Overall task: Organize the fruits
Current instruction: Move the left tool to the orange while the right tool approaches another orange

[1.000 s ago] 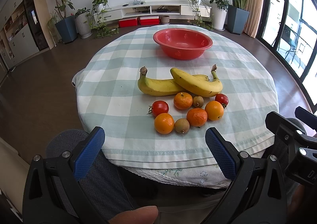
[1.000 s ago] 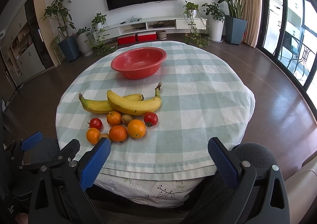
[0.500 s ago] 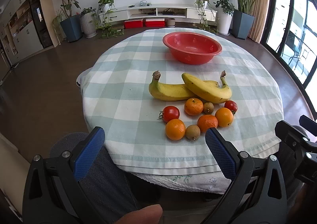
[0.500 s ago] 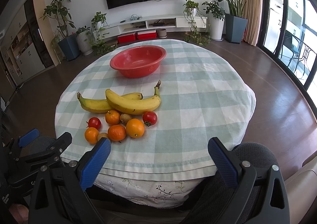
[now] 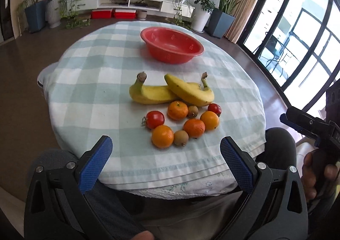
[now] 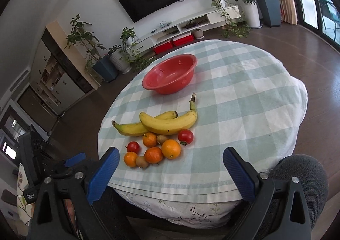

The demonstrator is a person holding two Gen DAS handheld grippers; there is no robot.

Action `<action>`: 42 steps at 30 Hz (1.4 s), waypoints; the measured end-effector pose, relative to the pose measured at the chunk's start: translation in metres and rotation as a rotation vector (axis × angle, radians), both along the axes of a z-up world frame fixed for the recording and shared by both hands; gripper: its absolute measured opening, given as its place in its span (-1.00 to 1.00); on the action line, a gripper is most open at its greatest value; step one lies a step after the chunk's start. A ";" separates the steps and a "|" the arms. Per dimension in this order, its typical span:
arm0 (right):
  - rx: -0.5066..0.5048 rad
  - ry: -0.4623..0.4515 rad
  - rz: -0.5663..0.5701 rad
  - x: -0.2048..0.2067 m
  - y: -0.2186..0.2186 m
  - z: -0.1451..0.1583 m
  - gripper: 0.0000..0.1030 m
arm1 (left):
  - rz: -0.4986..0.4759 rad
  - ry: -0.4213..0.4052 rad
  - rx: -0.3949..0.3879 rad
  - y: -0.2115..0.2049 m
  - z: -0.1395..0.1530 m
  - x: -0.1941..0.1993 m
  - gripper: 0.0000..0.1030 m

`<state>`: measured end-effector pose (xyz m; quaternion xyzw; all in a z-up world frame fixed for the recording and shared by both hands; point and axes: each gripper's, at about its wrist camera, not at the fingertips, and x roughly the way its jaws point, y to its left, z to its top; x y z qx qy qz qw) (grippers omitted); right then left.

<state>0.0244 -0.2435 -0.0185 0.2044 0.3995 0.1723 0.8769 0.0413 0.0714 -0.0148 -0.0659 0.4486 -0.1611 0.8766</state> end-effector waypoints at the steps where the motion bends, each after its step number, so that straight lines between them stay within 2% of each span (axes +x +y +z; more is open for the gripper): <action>1: 0.029 -0.009 -0.001 0.000 -0.001 -0.001 0.90 | 0.006 0.025 -0.005 0.001 -0.006 0.004 0.99; 3: 0.096 -0.027 0.004 0.000 -0.004 -0.003 0.88 | 0.048 0.101 0.015 0.003 -0.022 0.013 0.99; 4: 0.123 -0.028 0.004 0.000 -0.004 -0.005 0.88 | 0.038 0.128 -0.019 0.006 -0.029 0.017 0.99; 5: 0.128 -0.025 0.005 0.001 -0.003 -0.006 0.88 | 0.016 0.134 -0.068 0.007 -0.032 0.020 0.99; 7: 0.101 -0.012 0.015 0.005 0.001 -0.009 0.88 | 0.004 0.118 -0.063 0.005 -0.033 0.023 0.99; 9: 0.049 -0.011 0.035 0.008 0.007 -0.012 0.78 | -0.015 0.092 -0.048 0.000 -0.030 0.022 0.99; 11: -0.053 -0.026 0.055 0.011 0.017 -0.012 0.61 | -0.042 0.079 -0.041 -0.006 -0.029 0.021 0.99; 14: -0.206 -0.055 0.080 0.014 0.032 -0.014 0.50 | -0.060 0.024 0.027 -0.016 -0.026 0.019 0.95; 15: -0.223 -0.061 0.095 0.015 0.035 -0.016 0.42 | -0.074 0.006 0.036 -0.019 -0.025 0.018 0.76; 16: -0.226 -0.063 0.116 0.017 0.037 -0.018 0.35 | -0.088 -0.005 0.050 -0.022 -0.024 0.019 0.38; 17: -0.225 -0.062 0.133 0.020 0.039 -0.019 0.33 | -0.103 -0.001 0.075 -0.026 -0.025 0.021 0.19; 18: -0.226 -0.063 0.140 0.022 0.041 -0.021 0.33 | -0.118 0.006 0.093 -0.030 -0.027 0.023 -0.10; 19: -0.231 -0.068 0.146 0.025 0.043 -0.023 0.33 | -0.134 0.012 0.098 -0.032 -0.030 0.025 -0.24; 24: -0.262 -0.050 0.227 0.040 0.051 -0.029 0.28 | -0.245 -0.007 0.125 -0.037 -0.031 0.030 -0.25; 27: -0.247 0.002 0.294 0.052 0.053 -0.035 0.18 | -0.361 -0.017 0.182 -0.045 -0.032 0.032 -0.25; 29: -0.253 0.021 0.325 0.058 0.055 -0.038 0.09 | -0.399 -0.031 0.237 -0.049 -0.033 0.033 -0.25; 31: -0.256 0.035 0.353 0.063 0.058 -0.041 0.00 | -0.424 -0.032 0.260 -0.051 -0.035 0.036 -0.25; 39: -0.281 0.102 0.418 0.079 0.064 -0.058 0.00 | -0.484 0.006 0.236 -0.048 -0.047 0.040 -0.25; 42: -0.289 0.095 0.433 0.083 0.064 -0.058 0.00 | -0.497 0.007 0.215 -0.045 -0.049 0.039 -0.26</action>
